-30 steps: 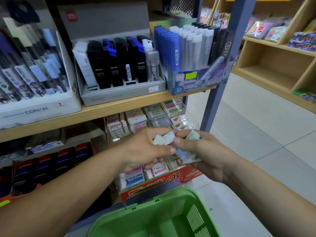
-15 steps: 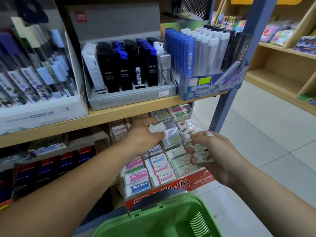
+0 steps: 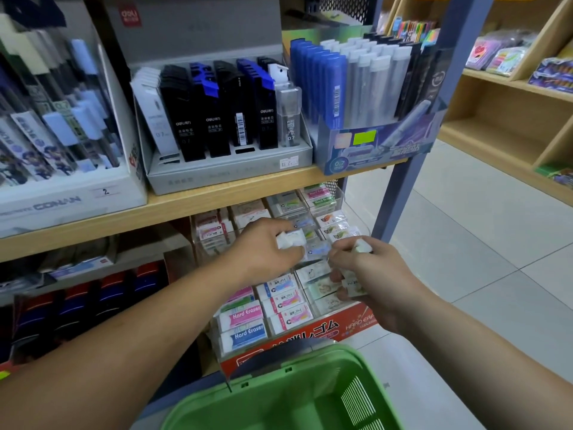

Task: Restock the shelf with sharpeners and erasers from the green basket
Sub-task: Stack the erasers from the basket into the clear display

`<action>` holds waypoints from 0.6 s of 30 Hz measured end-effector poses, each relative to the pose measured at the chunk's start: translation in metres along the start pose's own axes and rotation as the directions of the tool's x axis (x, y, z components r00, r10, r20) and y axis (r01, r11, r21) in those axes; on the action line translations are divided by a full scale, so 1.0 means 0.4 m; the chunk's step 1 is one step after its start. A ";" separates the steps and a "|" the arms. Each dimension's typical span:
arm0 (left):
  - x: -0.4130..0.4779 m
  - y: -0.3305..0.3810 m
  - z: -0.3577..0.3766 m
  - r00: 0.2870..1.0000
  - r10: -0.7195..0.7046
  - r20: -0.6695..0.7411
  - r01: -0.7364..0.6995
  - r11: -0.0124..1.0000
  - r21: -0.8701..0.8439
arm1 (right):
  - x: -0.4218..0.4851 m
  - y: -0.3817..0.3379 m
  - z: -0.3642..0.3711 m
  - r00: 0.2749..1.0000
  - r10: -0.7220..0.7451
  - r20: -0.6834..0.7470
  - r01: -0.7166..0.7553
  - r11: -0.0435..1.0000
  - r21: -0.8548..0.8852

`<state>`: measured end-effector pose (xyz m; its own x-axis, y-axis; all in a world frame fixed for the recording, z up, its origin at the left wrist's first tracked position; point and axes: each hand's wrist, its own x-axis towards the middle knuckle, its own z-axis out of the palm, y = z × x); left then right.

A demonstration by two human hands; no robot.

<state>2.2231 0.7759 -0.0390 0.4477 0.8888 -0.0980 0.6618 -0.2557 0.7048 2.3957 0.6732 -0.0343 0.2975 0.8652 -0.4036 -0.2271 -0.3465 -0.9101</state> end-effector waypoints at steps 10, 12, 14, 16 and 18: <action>-0.001 -0.015 0.010 0.996 0.088 -0.011 -0.089 0.994 -0.064 | 0.013 -0.014 0.038 0.997 -0.061 0.053 0.069 0.987 -0.148; 0.003 -0.021 0.011 0.994 0.089 -0.064 -0.093 0.994 -0.060 | 0.013 -0.020 0.036 0.997 -0.047 0.062 0.053 0.994 -0.095; 0.014 -0.029 0.012 0.986 0.073 -0.148 -0.083 0.995 -0.063 | 0.019 -0.020 0.029 0.997 -0.052 0.058 0.055 0.997 -0.058; 0.033 -0.036 0.007 0.977 0.028 -0.213 -0.048 0.995 -0.086 | 0.025 -0.015 0.023 0.997 -0.063 0.036 0.064 0.997 -0.032; 0.046 -0.039 -0.001 0.972 -0.025 -0.233 -0.007 0.991 -0.135 | 0.027 -0.009 0.019 0.997 -0.063 0.036 0.064 0.998 -0.022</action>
<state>2.2206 0.7964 -0.0515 0.2781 0.9592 0.0508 0.5713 -0.2077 0.7940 2.3927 0.6866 -0.0349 0.2774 0.8978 -0.3420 -0.1869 -0.2988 -0.9358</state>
